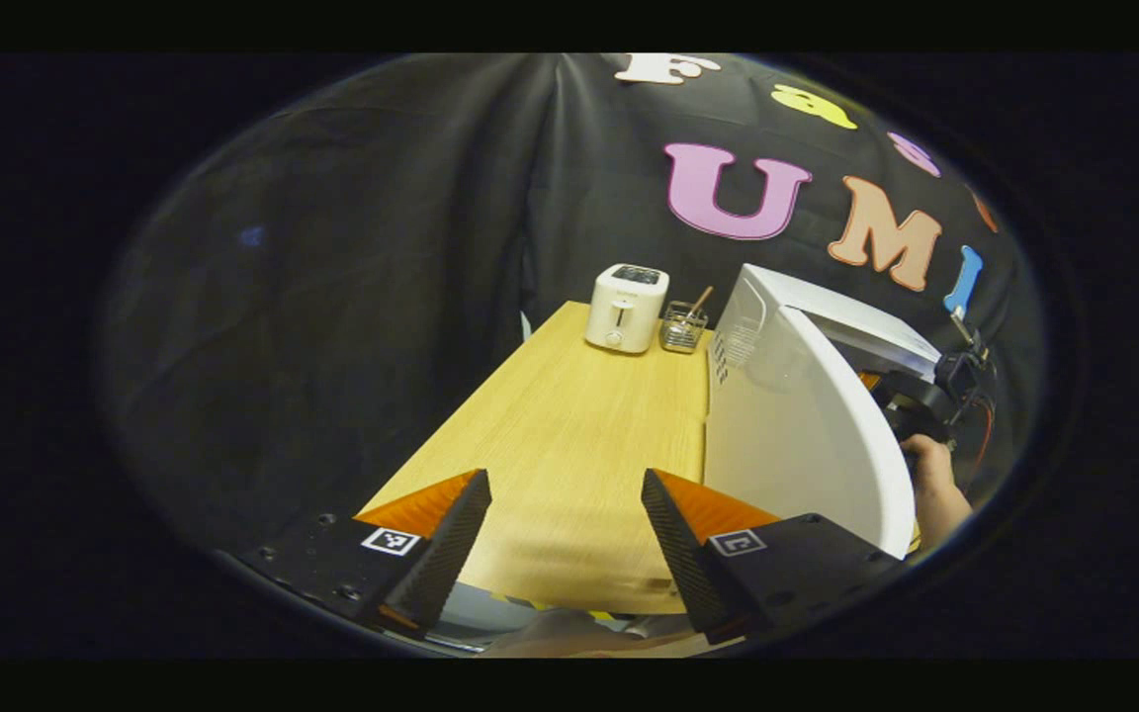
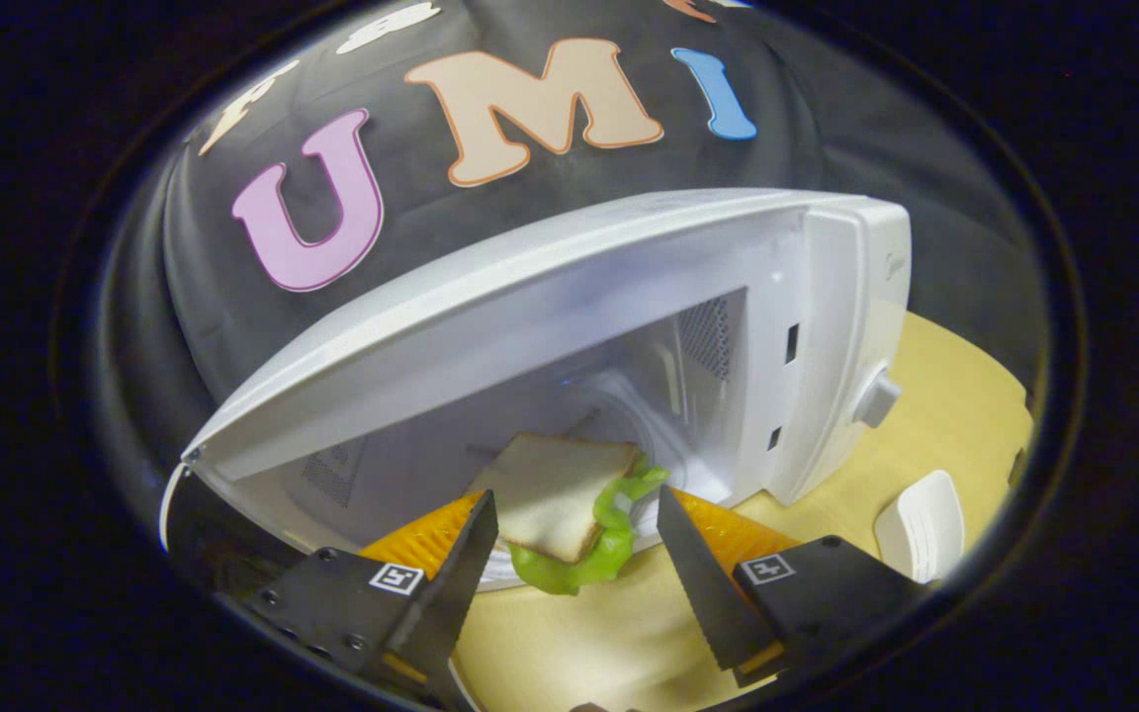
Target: Open the microwave oven with the left hand, put the food in, and close the microwave oven.
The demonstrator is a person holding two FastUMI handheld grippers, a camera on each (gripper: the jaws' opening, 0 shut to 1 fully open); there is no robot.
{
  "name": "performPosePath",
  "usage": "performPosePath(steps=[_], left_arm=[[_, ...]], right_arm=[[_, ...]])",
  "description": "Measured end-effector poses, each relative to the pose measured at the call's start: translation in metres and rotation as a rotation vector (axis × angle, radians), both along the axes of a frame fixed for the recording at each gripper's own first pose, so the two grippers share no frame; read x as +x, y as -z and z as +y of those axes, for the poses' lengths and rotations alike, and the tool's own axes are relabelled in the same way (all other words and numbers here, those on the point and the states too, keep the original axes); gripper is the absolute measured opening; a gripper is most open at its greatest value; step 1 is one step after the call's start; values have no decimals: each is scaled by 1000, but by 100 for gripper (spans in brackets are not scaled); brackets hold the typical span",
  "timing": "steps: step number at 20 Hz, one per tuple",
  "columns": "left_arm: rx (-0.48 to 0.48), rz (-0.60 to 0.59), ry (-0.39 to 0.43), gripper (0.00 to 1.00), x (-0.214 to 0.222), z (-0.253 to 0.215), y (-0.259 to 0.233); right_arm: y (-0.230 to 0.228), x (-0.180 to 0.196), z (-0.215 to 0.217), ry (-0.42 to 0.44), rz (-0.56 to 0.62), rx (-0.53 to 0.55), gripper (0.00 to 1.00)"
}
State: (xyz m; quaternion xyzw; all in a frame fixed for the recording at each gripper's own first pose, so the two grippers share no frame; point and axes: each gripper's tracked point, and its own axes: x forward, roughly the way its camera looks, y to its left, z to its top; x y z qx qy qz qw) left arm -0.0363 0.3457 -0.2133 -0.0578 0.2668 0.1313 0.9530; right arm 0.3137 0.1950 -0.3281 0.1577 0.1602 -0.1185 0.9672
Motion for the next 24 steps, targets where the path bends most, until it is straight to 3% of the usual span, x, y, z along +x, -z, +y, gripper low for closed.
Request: performPosePath(steps=[6, 12, 13, 16, 17, 20, 24], left_arm=[[2, 16, 61, 80, 2, -13, 3], [22, 36, 152, 52, 1, -35, 7], [41, 45, 161, 43, -1, -36, 8], [87, 65, 199, 5, -5, -42, 10], [102, 68, 212, 7, -1, -45, 9], [137, 59, 249, 0, -4, -51, 5], [169, 56, 296, 0, -8, -60, 6]], right_arm=[[-28, -45, -13, -5, -37, -53, 99], [-66, -87, -15, -17, -98, -87, 99], [-71, -94, -15, -14, -107, -99, 99], [-81, -110, -15, -12, -124, -100, 99], [-84, -117, -15, -9, -127, -95, 99], [-87, -135, -21, -2, -131, -114, 99], [-88, -165, -30, 23, -128, -117, 99]])
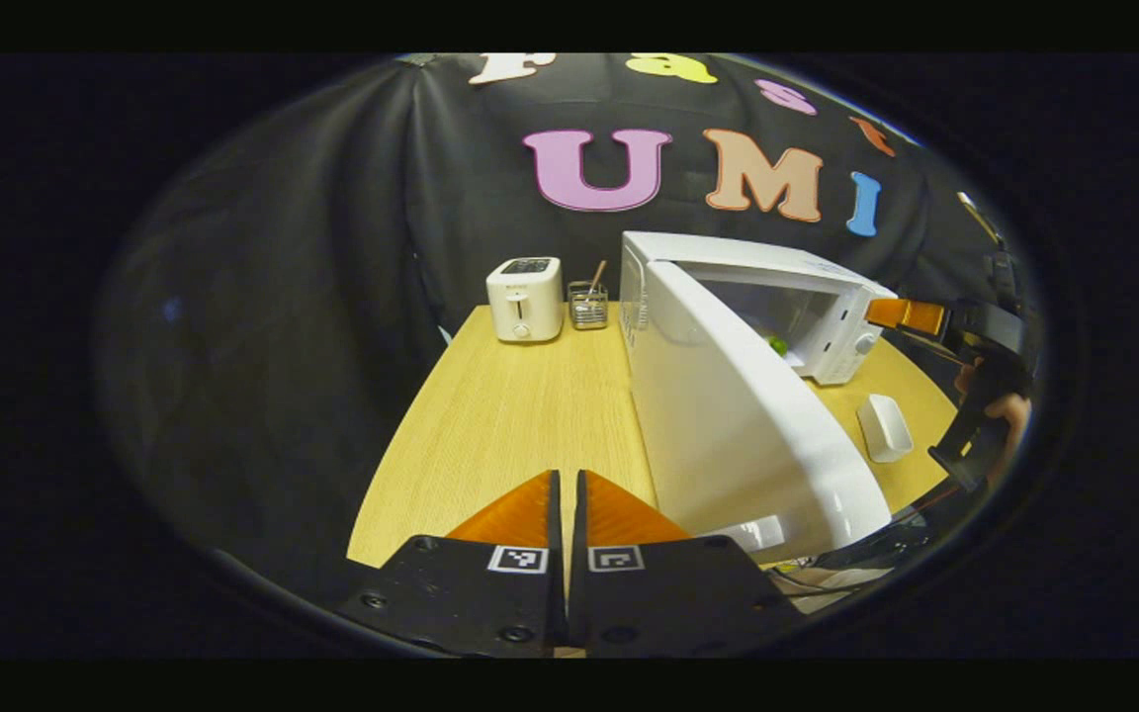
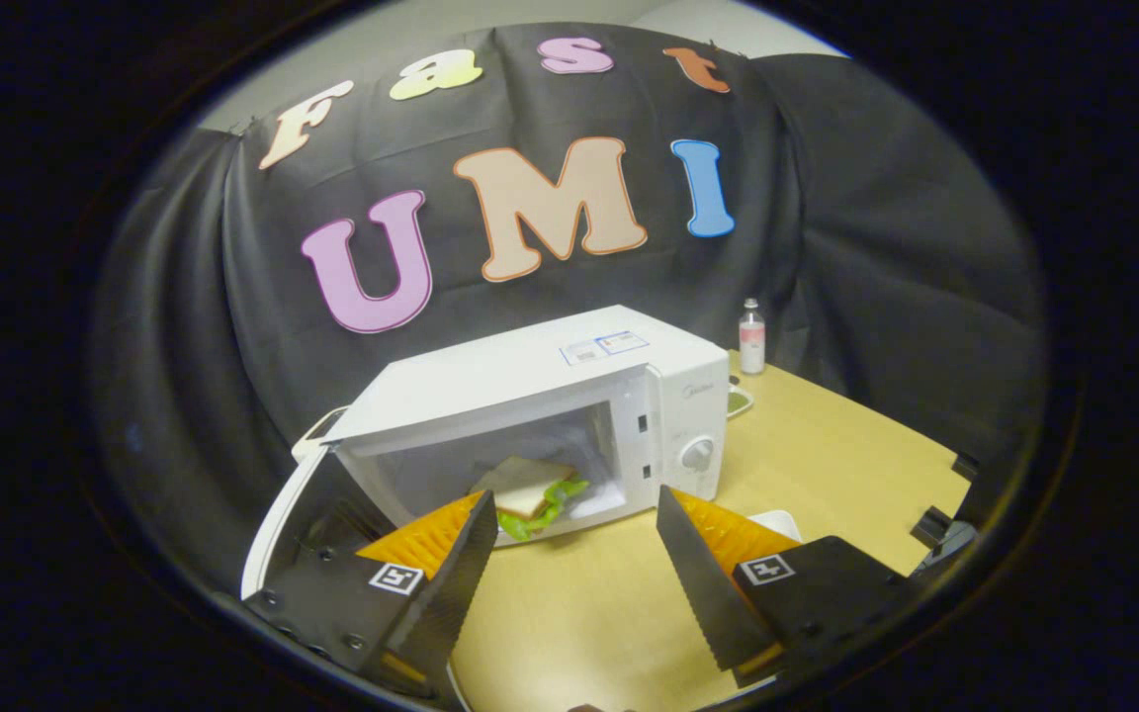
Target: Open the microwave oven with the left hand, put the food in, and close the microwave oven.
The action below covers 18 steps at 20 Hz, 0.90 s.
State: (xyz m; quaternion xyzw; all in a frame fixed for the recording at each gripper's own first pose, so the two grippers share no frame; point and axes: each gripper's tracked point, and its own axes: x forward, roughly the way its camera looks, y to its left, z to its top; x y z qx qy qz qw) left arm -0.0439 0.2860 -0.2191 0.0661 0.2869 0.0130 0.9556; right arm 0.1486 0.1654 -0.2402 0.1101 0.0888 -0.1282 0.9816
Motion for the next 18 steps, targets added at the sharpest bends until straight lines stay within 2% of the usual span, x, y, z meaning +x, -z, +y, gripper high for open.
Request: performPosePath(steps=[11, 18], left_arm=[[19, -5, 160, 1, 8, -48, 2], [-47, 42, 275, 1, 11, -97, 14]], right_arm=[[13, -92, -35, 129, 42, 27, 99], [17, -150, -84, 265, 62, 48, 100]])
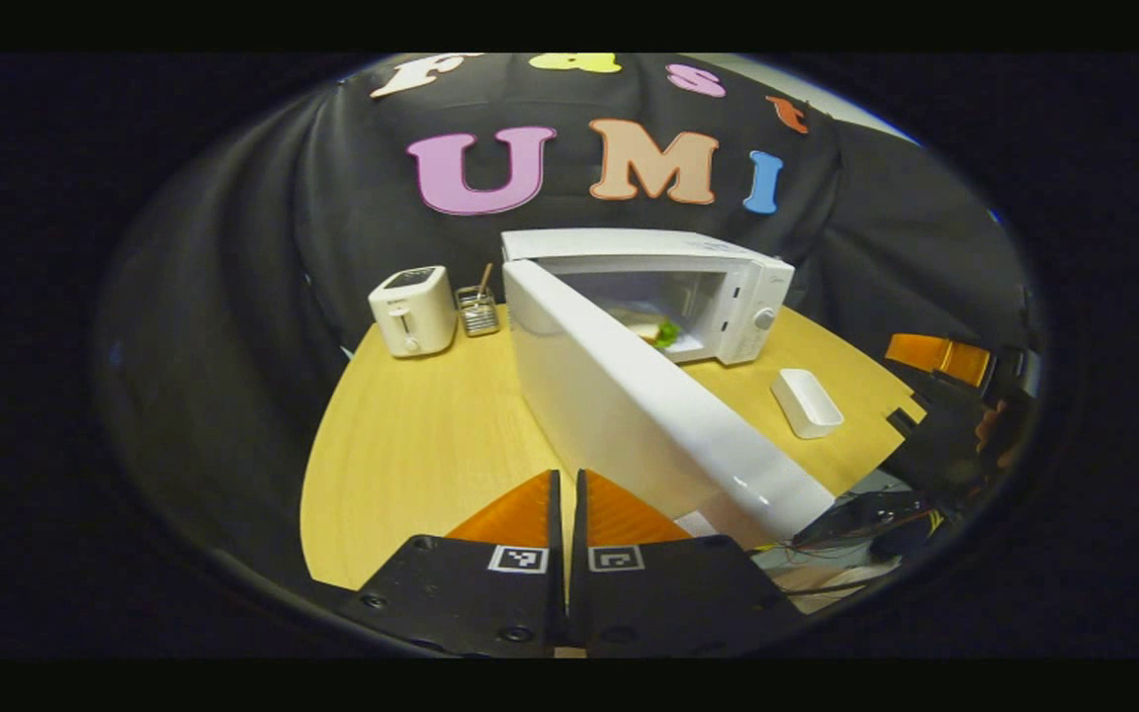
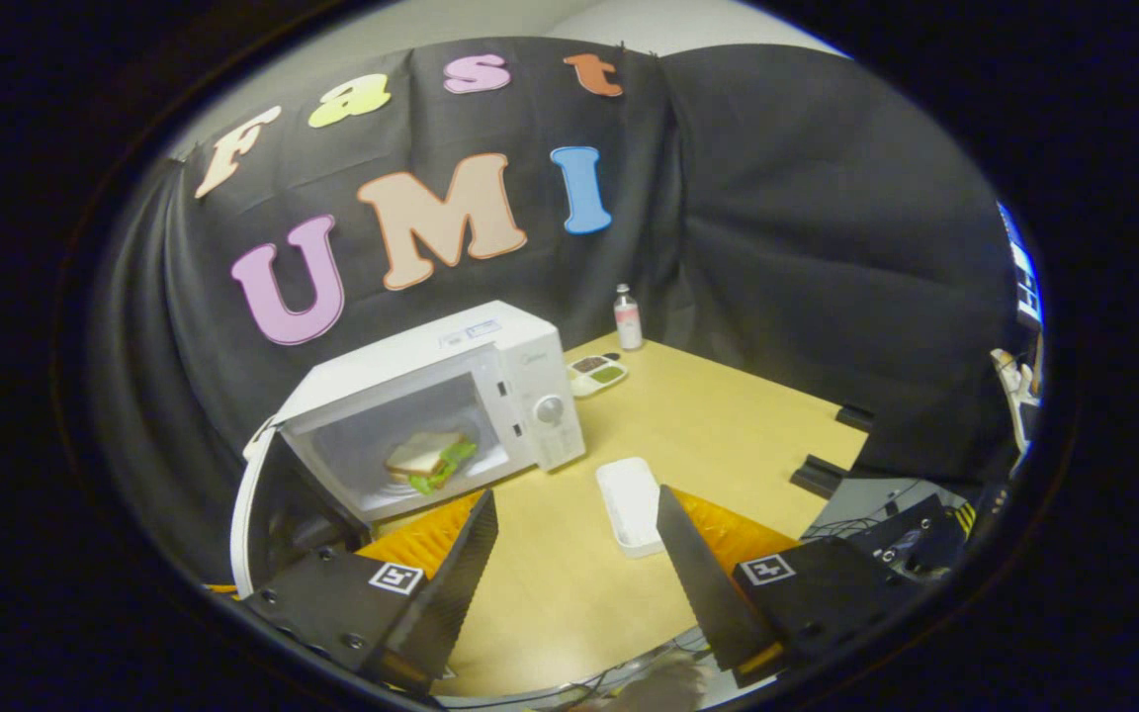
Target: Open the microwave oven with the left hand, put the food in, and close the microwave oven.
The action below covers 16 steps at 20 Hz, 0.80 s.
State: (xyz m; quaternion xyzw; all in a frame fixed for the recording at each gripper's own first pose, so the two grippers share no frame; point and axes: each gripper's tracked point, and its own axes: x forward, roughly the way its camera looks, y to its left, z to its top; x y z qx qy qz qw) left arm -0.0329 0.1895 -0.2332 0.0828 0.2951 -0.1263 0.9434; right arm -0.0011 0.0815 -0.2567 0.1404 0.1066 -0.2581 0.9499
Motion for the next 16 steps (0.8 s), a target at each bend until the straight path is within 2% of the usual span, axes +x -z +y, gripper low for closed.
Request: performPosePath(steps=[4, 8, 15, 16], left_arm=[[-12, -5, 12, 0, 10, -24, -4], [-25, -3, 1, 1, 21, -51, -3], [-26, 10, -59, 0, 36, -89, 1], [-23, 6, -62, 3, 39, -96, 0]], right_arm=[[0, -19, -31, 58, 11, 10, 100], [-1, -24, -62, 70, 26, 13, 99], [0, -7, -98, -11, 47, 22, 100], [1, -3, -103, -29, 50, 23, 100]])
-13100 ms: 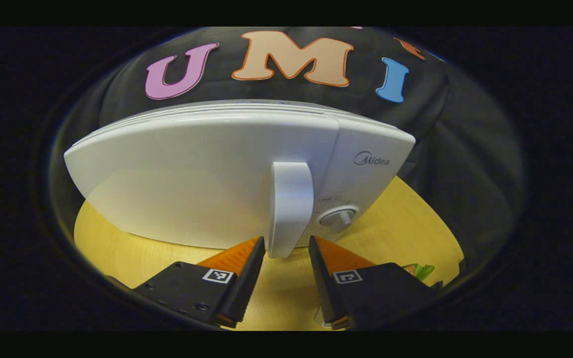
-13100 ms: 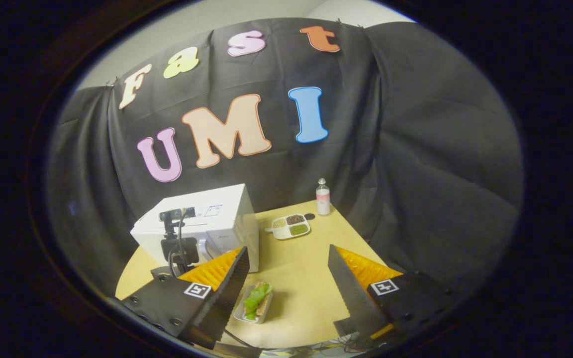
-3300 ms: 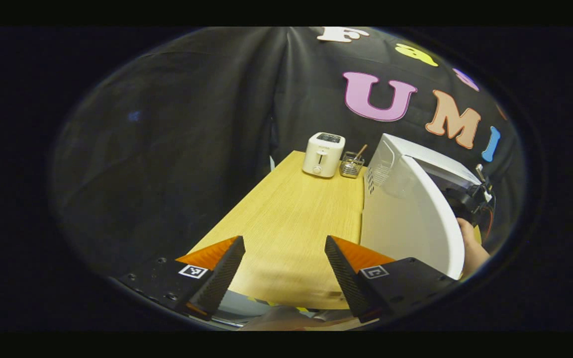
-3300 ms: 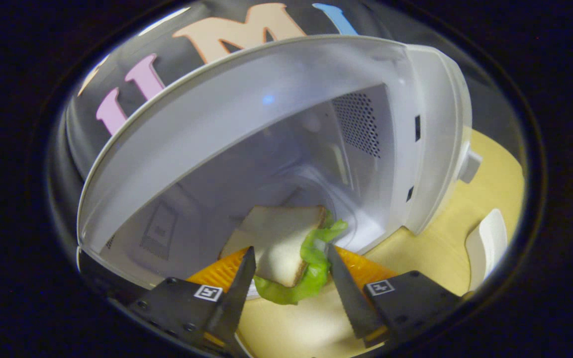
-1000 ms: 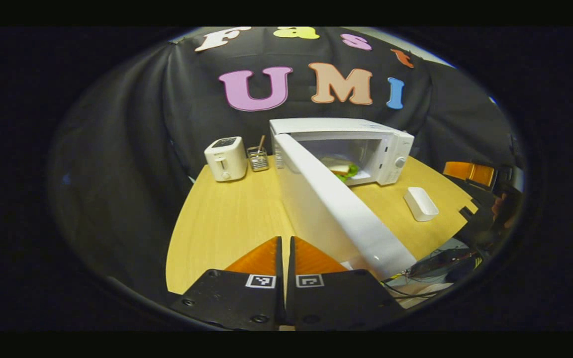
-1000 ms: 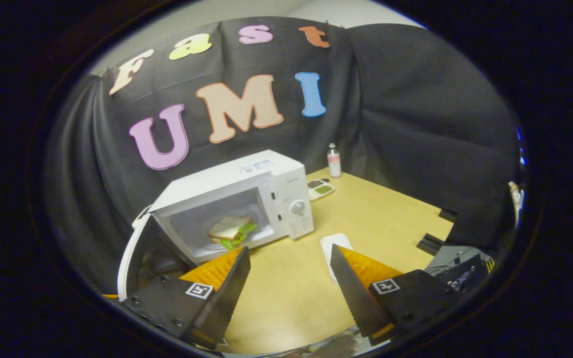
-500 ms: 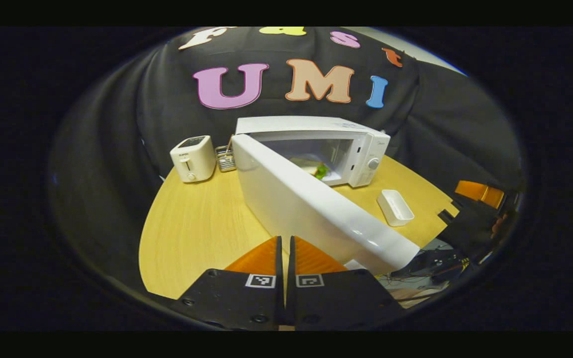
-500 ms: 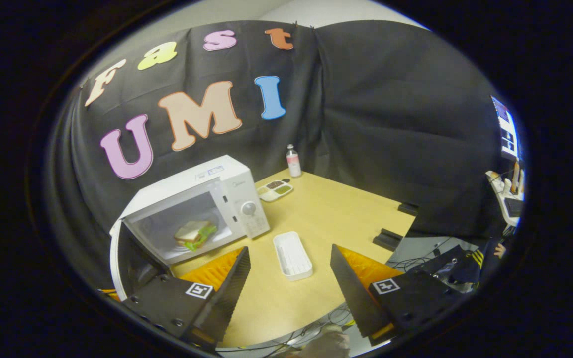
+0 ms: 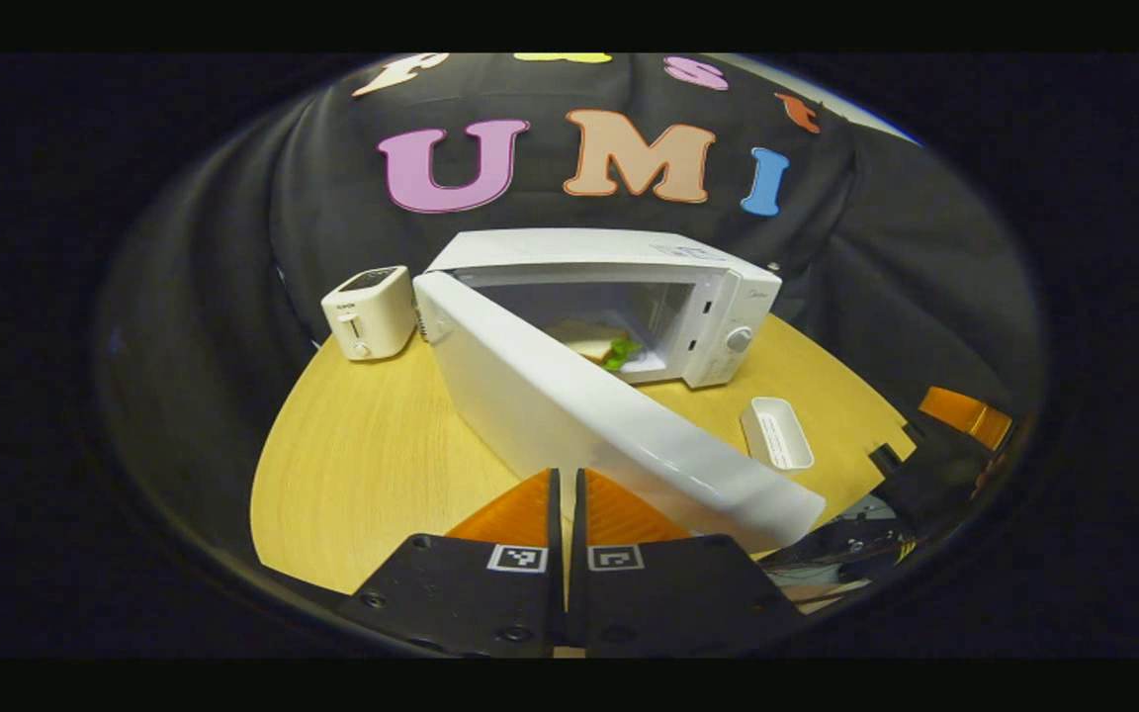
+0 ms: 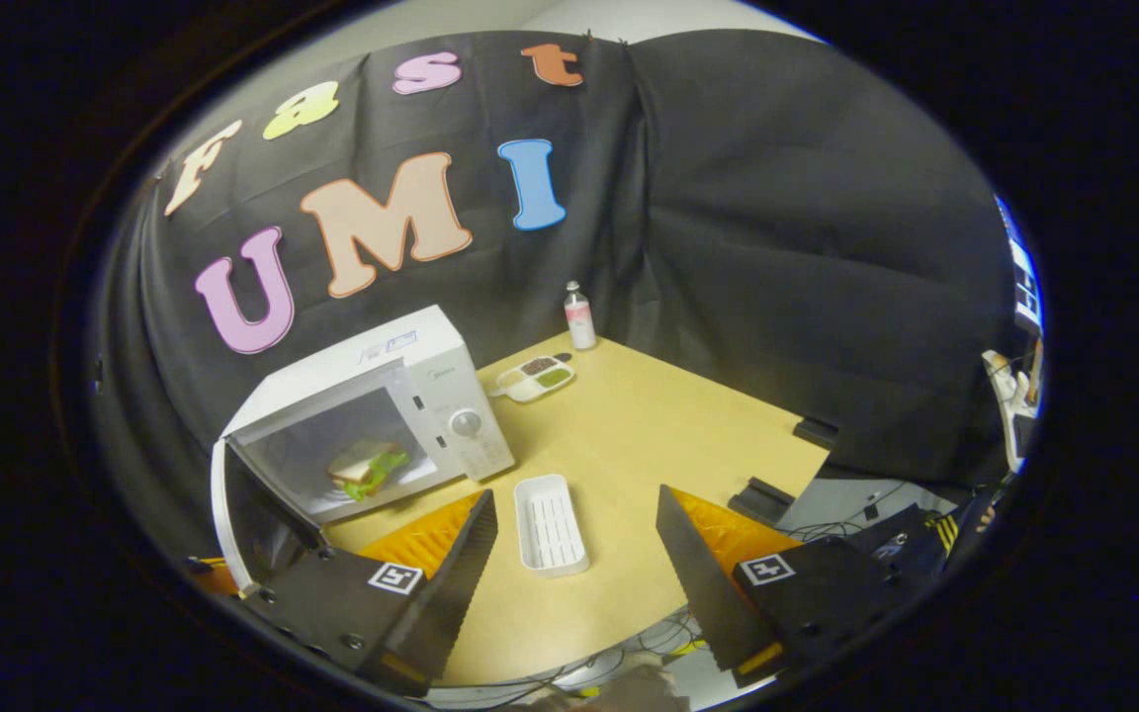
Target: Open the microwave oven with the left hand, put the food in, and close the microwave oven.
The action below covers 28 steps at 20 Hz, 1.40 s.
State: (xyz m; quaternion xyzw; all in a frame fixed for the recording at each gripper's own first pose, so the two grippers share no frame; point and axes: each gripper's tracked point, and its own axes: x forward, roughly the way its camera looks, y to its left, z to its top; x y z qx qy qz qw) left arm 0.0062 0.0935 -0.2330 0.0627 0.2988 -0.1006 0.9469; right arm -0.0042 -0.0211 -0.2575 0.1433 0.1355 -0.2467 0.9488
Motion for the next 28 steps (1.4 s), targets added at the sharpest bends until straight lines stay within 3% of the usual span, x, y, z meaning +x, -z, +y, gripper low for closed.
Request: performPosePath(steps=[1, 2, 5, 6, 7, 10, 11, 19, 23, 28], left_arm=[[7, -7, -2, 1, 3, -7, 1], [17, -13, -6, 1, 6, -13, 0], [33, -42, -18, 1, 16, -33, -2], [30, -49, -23, 1, 20, -40, -2], [26, -51, -30, 1, 23, -48, -1], [35, -74, -50, 1, 35, -65, 0], [38, -81, -51, 1, 38, -71, 2], [64, -113, -79, 2, 78, -104, 2], [57, -121, -83, 1, 103, -120, 5], [33, -119, -76, 1, 131, -142, 9]], right_arm=[[0, 3, -5, -17, 3, 2, 100], [3, 8, -10, -32, 5, 6, 92], [5, 20, -30, -69, 5, 17, 92], [4, 24, -36, -80, -1, 22, 100], [5, 28, -41, -93, -4, 34, 91], [11, 44, -48, -155, -7, 68, 92], [10, 50, -51, -173, -11, 67, 100], [-7, 76, -48, -293, -40, -21, 99], [-24, 80, -55, -287, -92, -79, 99], [-27, 75, -74, -228, -112, -56, 100]])
